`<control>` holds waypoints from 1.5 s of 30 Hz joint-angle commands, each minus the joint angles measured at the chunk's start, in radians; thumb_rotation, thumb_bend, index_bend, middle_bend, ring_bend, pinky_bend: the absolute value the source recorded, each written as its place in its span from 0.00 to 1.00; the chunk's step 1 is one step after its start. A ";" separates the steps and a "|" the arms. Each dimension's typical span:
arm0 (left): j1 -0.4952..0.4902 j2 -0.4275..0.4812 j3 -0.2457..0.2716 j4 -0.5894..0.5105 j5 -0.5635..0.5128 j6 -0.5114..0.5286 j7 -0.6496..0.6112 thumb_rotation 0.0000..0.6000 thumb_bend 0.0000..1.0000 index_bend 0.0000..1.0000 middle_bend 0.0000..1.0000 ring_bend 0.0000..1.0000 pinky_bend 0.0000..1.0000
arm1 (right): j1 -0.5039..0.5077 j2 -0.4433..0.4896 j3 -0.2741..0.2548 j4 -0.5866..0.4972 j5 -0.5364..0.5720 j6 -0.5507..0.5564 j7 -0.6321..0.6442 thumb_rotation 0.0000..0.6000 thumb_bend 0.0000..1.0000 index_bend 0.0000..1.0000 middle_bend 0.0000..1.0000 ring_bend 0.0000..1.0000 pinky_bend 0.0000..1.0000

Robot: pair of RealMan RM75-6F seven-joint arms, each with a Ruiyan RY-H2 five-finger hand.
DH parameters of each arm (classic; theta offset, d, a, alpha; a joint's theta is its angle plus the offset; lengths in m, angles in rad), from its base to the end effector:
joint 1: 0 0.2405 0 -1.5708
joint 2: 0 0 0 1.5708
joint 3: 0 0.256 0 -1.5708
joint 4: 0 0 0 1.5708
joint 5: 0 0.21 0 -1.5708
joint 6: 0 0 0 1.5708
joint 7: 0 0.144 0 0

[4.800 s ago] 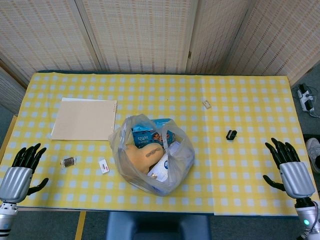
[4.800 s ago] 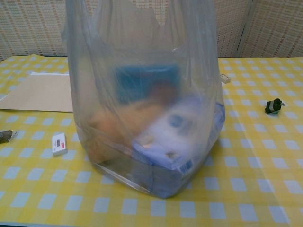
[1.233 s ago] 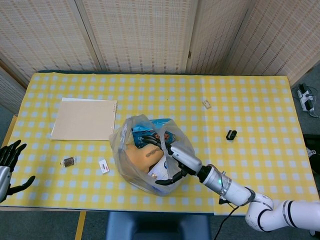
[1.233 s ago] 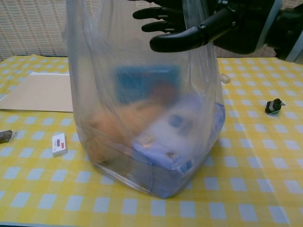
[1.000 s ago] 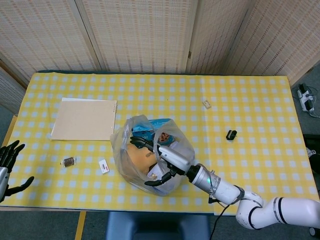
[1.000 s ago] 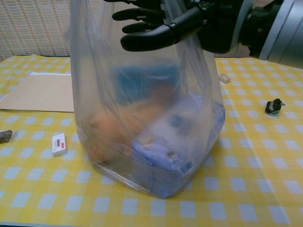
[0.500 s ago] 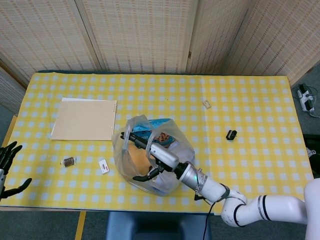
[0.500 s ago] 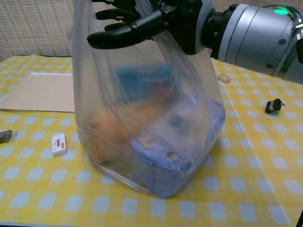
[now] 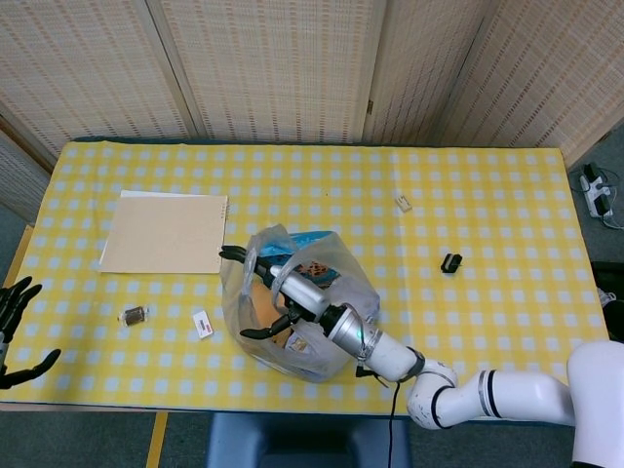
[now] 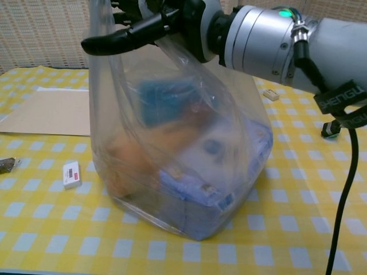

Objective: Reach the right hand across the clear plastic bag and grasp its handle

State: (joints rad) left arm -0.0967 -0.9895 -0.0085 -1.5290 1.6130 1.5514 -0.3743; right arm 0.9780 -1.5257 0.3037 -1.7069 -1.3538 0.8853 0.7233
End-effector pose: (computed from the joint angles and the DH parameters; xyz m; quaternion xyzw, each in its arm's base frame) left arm -0.3169 0.1771 0.2058 -0.5937 -0.4051 -0.4600 0.5213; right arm 0.0212 -0.3159 -0.0037 -0.5862 0.5928 -0.5499 0.0511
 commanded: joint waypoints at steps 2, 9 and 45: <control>-0.001 0.004 0.002 0.007 0.004 0.000 -0.018 1.00 0.29 0.00 0.05 0.04 0.00 | 0.018 -0.032 0.020 0.026 0.001 -0.007 0.008 1.00 0.24 0.00 0.00 0.02 0.00; 0.006 0.008 0.001 0.018 0.005 0.016 -0.045 1.00 0.29 0.00 0.05 0.04 0.00 | 0.038 -0.086 0.042 0.071 -0.022 0.005 0.043 1.00 0.24 0.00 0.00 0.01 0.00; 0.005 0.012 0.003 0.023 0.002 0.010 -0.053 1.00 0.29 0.00 0.05 0.04 0.00 | 0.037 -0.300 0.231 0.148 0.189 0.074 0.554 1.00 0.48 0.68 0.73 0.78 0.73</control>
State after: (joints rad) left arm -0.0917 -0.9775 -0.0059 -1.5062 1.6150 1.5613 -0.4276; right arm 1.0326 -1.8133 0.5021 -1.5266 -1.2249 0.9594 1.3006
